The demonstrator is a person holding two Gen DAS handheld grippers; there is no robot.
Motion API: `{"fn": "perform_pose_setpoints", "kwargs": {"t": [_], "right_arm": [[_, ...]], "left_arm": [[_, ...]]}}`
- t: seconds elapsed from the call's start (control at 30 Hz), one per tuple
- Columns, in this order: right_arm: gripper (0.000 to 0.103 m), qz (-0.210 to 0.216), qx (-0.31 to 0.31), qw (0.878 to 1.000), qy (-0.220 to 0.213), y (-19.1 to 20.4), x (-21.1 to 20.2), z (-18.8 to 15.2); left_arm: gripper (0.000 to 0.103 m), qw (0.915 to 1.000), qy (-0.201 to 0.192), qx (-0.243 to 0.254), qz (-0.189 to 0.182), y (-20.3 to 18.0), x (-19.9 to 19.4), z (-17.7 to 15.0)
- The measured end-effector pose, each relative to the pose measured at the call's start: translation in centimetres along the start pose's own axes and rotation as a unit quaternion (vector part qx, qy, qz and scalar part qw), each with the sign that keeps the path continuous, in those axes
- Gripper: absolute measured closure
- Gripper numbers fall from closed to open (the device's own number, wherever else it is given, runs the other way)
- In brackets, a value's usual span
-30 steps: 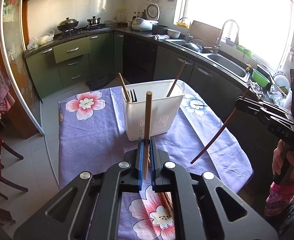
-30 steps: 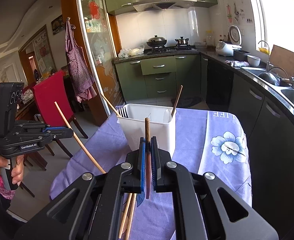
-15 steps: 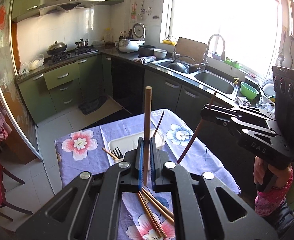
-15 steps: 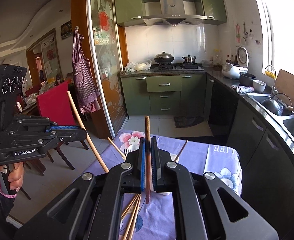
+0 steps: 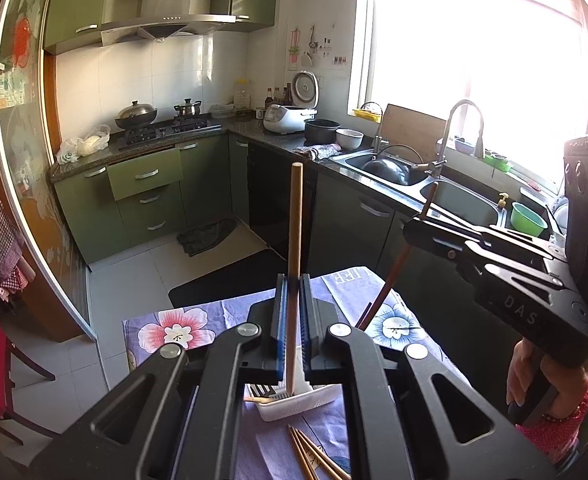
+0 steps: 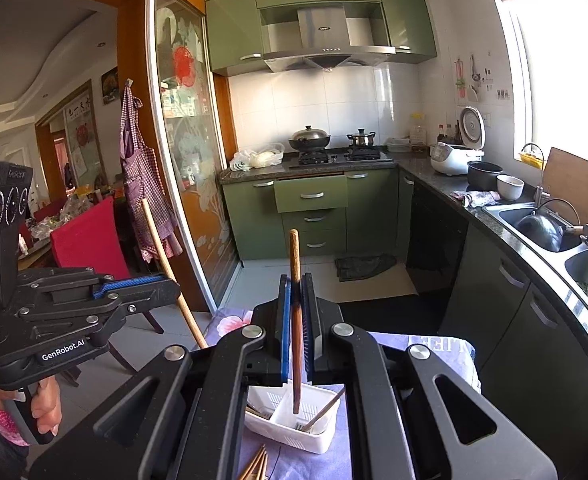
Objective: Organize utensils
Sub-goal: 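Insert the chopstick into the white holder with the left gripper while the right inserts its chopstick, then lower the left gripper onto the loose chopsticks and grasp one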
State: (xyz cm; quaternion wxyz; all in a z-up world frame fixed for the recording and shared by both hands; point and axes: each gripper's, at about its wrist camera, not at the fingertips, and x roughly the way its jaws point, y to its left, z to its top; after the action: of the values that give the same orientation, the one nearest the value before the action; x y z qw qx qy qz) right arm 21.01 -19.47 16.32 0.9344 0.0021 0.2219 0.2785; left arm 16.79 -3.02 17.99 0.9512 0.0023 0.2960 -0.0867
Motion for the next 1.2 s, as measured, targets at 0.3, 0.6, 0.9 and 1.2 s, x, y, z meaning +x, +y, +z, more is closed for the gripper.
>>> {"fn": "perform_pose_setpoints", "kwargs": {"t": [0.3, 0.6, 0.9, 1.2], "right_arm": [[0.096, 0.002, -0.002, 0.997, 0.078, -0.8, 6.2, -5.6], [0.091, 0.014, 0.004, 0.999, 0.046, -0.9, 2.8, -6.5], [0.079, -0.006, 0.003, 1.0, 0.024, -2.1, -5.7, -11.3], [0.072, -0.013, 0.085, 0.992, 0.094, -6.7, -6.8, -21.9]], "left_arm": [[0.095, 0.9971, 0.076, 0.0, 0.003, 0.2, 5.5, -3.3], [0.071, 0.9963, 0.086, 0.008, -0.005, -0.6, 3.7, -4.7], [0.053, 0.987, 0.159, 0.007, -0.022, -2.1, 3.1, -10.4], [0.064, 0.9467, 0.32, -0.037, -0.001, -0.1, 12.2, -21.8]]}}
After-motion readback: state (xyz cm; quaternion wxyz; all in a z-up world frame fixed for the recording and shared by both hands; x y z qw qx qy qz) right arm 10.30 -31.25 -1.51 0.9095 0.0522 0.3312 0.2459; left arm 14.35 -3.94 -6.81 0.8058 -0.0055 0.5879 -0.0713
